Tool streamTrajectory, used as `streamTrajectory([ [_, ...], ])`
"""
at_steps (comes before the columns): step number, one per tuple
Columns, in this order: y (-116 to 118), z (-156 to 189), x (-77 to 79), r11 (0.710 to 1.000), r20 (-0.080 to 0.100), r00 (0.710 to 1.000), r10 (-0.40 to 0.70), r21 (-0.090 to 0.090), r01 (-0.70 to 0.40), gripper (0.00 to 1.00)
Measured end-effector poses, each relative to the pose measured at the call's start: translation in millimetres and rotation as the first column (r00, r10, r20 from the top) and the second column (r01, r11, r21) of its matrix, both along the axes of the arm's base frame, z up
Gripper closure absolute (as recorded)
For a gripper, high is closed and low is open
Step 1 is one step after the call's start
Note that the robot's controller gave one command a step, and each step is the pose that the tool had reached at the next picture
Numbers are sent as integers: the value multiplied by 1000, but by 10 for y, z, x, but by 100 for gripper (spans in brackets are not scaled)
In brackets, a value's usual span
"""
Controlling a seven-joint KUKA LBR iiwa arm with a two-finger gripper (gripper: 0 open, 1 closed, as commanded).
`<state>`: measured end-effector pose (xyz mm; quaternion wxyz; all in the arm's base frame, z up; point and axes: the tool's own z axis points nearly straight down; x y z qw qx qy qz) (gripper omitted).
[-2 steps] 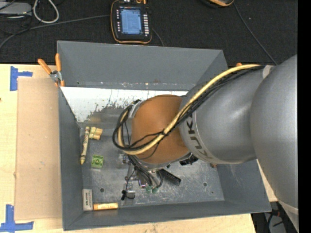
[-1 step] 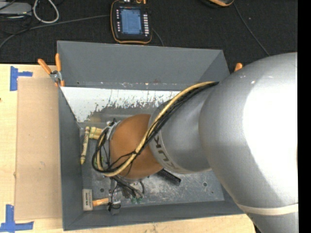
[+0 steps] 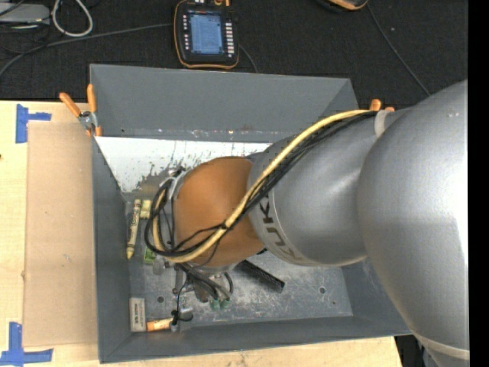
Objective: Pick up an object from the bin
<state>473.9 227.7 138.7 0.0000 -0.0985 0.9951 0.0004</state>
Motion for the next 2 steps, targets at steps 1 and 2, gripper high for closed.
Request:
streamTrajectory([
  [1,2,-390,-10,975,1,975,222,-1,-222,0],
  [2,-100,-650,20,981,19,981,193,3,-193,0],
])
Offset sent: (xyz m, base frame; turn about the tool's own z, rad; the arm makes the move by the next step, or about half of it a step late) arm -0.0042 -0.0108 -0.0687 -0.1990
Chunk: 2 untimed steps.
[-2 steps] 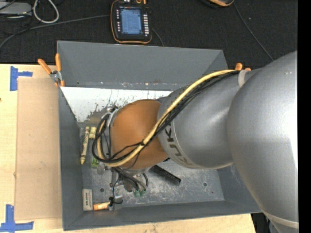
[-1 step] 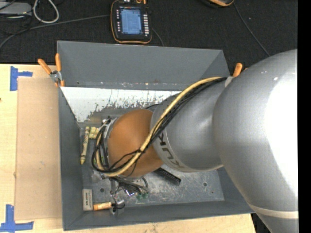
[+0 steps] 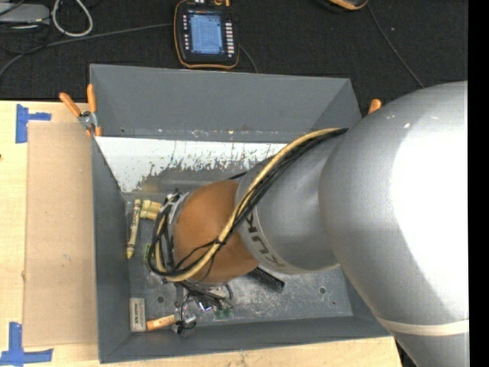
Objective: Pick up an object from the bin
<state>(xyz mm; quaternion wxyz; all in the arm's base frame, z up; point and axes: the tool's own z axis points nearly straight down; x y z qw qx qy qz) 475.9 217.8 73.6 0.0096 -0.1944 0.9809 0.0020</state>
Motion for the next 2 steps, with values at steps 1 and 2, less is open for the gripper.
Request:
streamTrajectory([
  [1,110,-34,-44,976,-7,976,217,-5,-218,100],
  [2,109,-34,-44,976,-7,976,217,-5,-217,100],
])
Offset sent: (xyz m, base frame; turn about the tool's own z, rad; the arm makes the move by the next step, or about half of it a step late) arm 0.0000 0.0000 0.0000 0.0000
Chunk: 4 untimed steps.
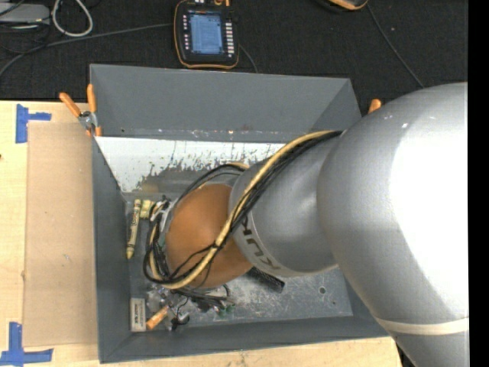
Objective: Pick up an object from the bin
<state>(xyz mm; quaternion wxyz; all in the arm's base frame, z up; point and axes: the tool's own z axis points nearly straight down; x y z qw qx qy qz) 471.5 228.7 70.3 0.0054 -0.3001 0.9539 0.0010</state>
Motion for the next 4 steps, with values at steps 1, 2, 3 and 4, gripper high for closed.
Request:
streamTrajectory([
  [1,0,128,-14,1000,-4,1000,-2,-1,2,100],
  [2,5,225,-14,1000,-3,1000,-1,-1,1,100],
  [3,8,343,-18,1000,-4,1000,-4,-1,4,100],
  [4,9,430,-21,1000,-5,1000,-5,-1,5,100],
])
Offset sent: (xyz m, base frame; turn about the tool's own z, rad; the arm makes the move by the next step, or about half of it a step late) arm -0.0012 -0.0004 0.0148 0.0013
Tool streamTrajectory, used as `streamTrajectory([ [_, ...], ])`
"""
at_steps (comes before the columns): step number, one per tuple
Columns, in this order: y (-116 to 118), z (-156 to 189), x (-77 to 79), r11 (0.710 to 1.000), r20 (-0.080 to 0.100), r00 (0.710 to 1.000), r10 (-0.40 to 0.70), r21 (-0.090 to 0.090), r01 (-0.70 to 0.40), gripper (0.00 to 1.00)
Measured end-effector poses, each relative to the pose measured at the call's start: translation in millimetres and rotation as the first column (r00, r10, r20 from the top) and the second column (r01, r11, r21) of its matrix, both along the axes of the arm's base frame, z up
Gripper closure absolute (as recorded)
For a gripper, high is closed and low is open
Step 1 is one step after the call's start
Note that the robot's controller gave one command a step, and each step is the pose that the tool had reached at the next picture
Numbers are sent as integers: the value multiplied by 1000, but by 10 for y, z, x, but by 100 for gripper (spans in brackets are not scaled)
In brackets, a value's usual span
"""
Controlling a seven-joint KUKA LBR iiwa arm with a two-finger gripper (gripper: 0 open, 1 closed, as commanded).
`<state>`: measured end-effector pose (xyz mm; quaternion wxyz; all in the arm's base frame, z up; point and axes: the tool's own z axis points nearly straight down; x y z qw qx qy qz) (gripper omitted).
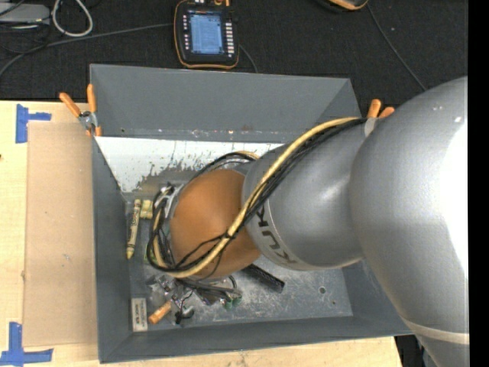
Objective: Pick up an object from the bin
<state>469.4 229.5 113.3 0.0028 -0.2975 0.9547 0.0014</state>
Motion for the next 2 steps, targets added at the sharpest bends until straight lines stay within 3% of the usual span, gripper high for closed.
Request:
streamTrajectory([
  [2,3,216,-8,1000,-3,1000,-3,-1,3,100],
])
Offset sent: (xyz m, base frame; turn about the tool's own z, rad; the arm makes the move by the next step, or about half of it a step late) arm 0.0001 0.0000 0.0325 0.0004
